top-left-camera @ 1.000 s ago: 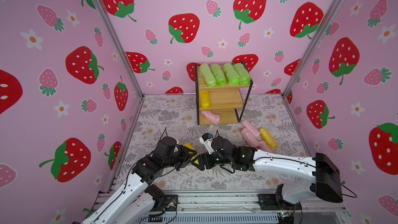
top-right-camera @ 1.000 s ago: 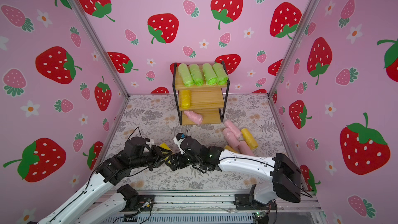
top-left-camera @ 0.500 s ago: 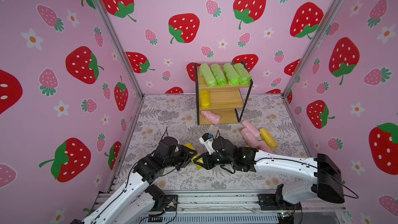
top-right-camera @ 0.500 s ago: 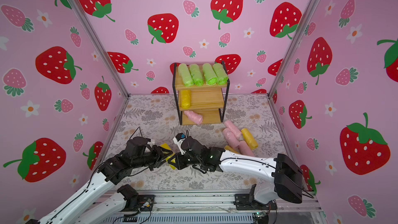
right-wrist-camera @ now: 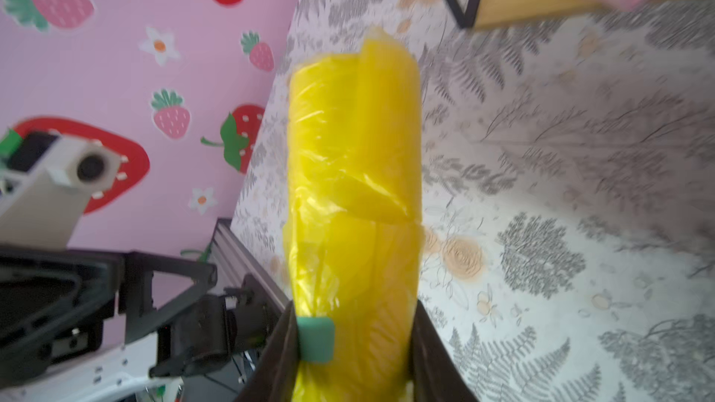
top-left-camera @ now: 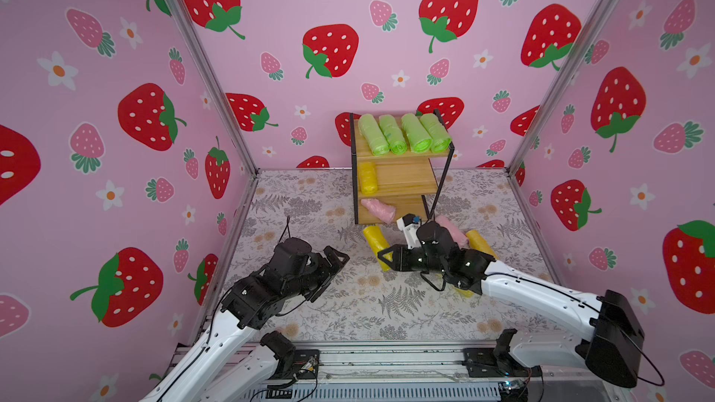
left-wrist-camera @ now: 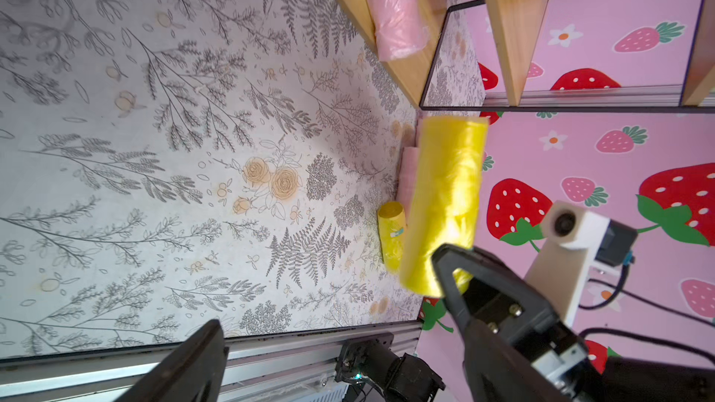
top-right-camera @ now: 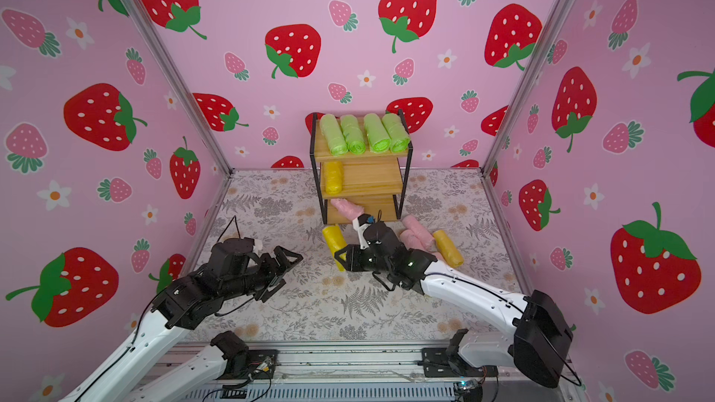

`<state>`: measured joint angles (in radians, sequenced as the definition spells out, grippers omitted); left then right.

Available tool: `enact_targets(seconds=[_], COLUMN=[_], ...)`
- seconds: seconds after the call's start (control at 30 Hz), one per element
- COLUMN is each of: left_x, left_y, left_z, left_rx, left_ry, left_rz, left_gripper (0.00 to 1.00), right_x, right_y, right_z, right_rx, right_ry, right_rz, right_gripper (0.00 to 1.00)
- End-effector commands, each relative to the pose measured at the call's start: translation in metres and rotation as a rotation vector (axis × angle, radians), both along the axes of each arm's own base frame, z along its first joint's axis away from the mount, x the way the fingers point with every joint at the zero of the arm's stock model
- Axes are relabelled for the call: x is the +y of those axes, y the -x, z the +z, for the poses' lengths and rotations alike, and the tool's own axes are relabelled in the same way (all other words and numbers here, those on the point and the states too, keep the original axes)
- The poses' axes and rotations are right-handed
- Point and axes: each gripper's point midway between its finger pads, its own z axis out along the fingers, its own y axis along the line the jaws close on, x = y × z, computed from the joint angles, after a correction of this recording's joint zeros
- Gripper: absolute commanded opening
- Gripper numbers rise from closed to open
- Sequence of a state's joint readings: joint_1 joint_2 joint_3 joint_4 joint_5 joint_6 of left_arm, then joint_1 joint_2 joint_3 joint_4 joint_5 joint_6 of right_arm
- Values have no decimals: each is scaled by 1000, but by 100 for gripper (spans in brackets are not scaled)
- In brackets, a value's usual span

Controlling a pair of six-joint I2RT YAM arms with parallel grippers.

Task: Sort the rolls of trash bags by color and place them on the shelf
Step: Pick up the roll of trash bags from the center of the board, then place the roll of trash bags on the shelf.

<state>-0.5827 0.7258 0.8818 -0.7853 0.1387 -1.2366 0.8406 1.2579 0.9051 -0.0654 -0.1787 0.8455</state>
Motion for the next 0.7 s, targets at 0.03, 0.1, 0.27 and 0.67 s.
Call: enact_targets(seconds=[0.03, 0.1, 0.27, 0.67], left_x=[19, 20, 18, 17], left_y=[10, 11, 12, 11], left_z=[-9, -14, -26, -32], left_rx=[12, 18, 37, 46], left_ry=[-108, -104, -91, -146], left_rz=[5, 10, 15, -25], left_gripper=[98, 98, 97, 97], right_x=[-13, -16, -6, 9], right_y=[-47, -69, -119, -205], right_z=[51, 59, 79, 77], right_rx=[-40, -27, -21, 24], right_ry=[-229, -292, -421, -528], right_rz=[-88, -127, -160, -228], right_gripper=[0, 0, 0, 0])
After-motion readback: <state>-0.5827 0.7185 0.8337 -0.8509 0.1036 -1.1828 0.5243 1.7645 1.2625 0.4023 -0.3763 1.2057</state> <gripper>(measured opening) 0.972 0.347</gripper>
